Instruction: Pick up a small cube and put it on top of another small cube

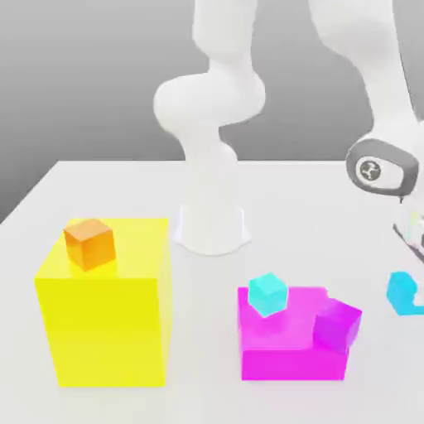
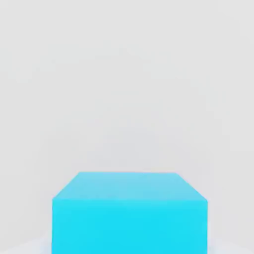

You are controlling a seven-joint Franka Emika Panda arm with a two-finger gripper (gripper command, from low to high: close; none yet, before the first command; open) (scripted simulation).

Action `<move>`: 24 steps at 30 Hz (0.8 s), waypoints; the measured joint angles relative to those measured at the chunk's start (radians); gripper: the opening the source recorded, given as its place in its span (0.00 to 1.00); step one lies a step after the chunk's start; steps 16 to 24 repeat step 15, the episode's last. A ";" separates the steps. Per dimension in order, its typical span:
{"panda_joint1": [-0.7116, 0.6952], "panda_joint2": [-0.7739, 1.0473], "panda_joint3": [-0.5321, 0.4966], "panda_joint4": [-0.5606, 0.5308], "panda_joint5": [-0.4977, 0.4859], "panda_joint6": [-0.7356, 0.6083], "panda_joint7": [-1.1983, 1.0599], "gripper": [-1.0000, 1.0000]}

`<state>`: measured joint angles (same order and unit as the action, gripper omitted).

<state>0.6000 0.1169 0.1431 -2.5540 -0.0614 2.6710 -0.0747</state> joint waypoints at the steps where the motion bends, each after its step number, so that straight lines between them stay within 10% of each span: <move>1: -0.030 -0.036 -0.017 -0.001 0.011 -0.034 -0.054 0.00; 7: -0.174 -0.233 -0.104 -0.009 0.062 -0.224 -0.372 0.00; 11: -0.181 -0.157 -0.119 -0.033 0.069 -0.127 -0.417 0.00; 12: -0.181 -0.128 -0.121 -0.040 0.065 -0.090 -0.416 1.00; 24: -0.185 -0.128 -0.121 -0.040 0.065 -0.090 -0.416 1.00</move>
